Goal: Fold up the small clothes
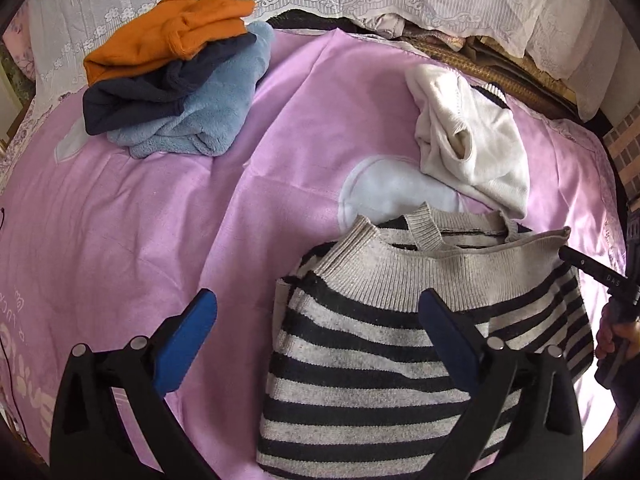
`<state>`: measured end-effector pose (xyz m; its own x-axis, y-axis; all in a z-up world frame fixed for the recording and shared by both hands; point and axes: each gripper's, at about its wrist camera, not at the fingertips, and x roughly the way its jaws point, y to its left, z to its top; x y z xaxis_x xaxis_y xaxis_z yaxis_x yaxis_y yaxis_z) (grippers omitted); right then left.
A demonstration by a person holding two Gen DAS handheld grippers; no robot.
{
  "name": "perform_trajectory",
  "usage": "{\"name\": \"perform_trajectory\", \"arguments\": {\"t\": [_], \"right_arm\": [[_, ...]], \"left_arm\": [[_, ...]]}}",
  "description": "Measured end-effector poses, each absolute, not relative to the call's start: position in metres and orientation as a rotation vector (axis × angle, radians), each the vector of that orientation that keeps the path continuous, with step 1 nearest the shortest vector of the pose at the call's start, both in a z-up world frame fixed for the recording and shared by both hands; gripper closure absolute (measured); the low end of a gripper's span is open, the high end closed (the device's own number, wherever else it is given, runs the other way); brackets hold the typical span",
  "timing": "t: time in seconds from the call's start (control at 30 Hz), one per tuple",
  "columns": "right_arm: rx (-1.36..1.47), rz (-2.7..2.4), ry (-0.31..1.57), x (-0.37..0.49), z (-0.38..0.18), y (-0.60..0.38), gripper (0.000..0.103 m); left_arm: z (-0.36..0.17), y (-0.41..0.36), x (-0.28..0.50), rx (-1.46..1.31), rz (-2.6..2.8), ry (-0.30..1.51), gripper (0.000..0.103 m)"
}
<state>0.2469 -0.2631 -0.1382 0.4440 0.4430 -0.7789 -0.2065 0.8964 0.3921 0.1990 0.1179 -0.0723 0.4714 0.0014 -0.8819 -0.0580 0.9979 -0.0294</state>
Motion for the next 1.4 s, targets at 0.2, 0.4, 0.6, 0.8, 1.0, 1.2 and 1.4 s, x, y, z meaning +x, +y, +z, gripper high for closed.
{"name": "perform_trajectory", "arguments": {"t": [0.2, 0.4, 0.6, 0.8, 1.0, 1.2, 1.4], "right_arm": [[0.258, 0.358, 1.070, 0.251, -0.148, -0.272, 0.095], [0.279, 0.338, 1.089, 0.255, -0.164, -0.275, 0.097], [0.377, 0.302, 0.983, 0.236, -0.127, -0.282, 0.091], [0.326, 0.516, 0.988, 0.219, -0.107, -0.213, 0.091], [0.305, 0.551, 1.090, 0.223, -0.143, -0.172, 0.094], [0.399, 0.470, 1.100, 0.244, -0.162, -0.197, 0.103], [0.312, 0.480, 1.001, 0.204, -0.118, -0.213, 0.097]], "left_arm": [[-0.114, 0.104, 0.227, 0.063, 0.154, 1.118, 0.005], [-0.150, 0.144, 0.235, -0.097, 0.206, 1.203, 0.004], [-0.099, 0.124, 0.212, 0.004, 0.152, 1.065, 0.005], [-0.084, 0.064, 0.204, -0.009, -0.080, 1.025, 0.005], [-0.138, 0.022, 0.217, 0.144, -0.021, 1.100, 0.005], [-0.150, 0.040, 0.225, 0.057, 0.005, 1.107, 0.004], [-0.111, 0.047, 0.182, 0.058, -0.022, 1.035, 0.005]]}}
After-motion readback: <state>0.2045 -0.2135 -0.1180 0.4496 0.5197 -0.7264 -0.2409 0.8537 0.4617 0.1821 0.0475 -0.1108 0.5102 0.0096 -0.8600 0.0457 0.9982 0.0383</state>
